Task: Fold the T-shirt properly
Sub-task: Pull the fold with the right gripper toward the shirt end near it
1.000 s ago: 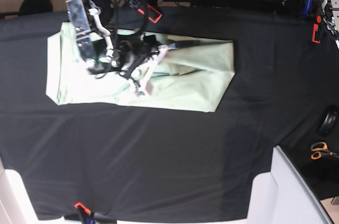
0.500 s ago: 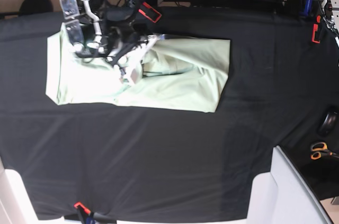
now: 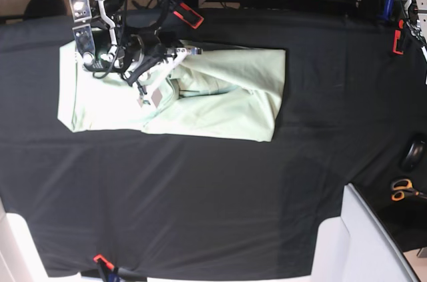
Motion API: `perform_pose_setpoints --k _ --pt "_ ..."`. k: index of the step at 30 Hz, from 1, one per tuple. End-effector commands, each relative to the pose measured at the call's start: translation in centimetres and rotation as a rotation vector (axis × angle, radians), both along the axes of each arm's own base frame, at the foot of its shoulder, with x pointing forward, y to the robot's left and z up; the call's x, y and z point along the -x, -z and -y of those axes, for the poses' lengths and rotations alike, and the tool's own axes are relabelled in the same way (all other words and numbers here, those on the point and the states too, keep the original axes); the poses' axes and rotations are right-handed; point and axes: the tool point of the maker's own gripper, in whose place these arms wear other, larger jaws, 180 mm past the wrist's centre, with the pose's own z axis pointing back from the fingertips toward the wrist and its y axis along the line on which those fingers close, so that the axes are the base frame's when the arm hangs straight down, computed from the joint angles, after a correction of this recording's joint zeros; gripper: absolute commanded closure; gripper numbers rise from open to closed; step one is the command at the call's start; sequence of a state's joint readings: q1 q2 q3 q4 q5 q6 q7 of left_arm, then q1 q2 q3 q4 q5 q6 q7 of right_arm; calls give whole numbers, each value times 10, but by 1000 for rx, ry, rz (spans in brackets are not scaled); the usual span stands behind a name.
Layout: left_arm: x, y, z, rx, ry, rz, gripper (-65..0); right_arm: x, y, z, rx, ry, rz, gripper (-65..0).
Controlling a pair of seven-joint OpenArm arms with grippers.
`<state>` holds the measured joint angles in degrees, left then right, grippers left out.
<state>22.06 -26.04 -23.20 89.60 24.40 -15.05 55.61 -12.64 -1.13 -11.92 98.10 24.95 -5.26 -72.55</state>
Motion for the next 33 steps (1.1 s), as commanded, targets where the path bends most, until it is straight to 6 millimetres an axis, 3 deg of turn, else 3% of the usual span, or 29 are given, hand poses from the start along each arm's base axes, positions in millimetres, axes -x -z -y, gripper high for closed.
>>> perform_pose_setpoints --k 1,4,12,15,21,27,33 --pt "-6 -16 -8 -50 10 15 0 -10 -10 0 -10 13 40 -1" --pt "-6 -16 -8 -50 10 15 0 -17 -27 1 -18 32 88 -1" --pt "-6 -16 -8 -50 10 15 0 -20 -31 -1 -22 58 94 -1" --pt "-6 -16 -8 -50 10 15 0 -27 -43 -3 -34 64 137 -1" --pt "-6 -16 -8 -50 11 16 0 -37 -50 17 0 110 205 -1" --pt "-6 -16 -8 -50 11 16 0 -36 -42 53 44 233 178 -1" --pt "-7 -16 -8 -50 13 17 0 -26 -28 58 55 248 126 -1"
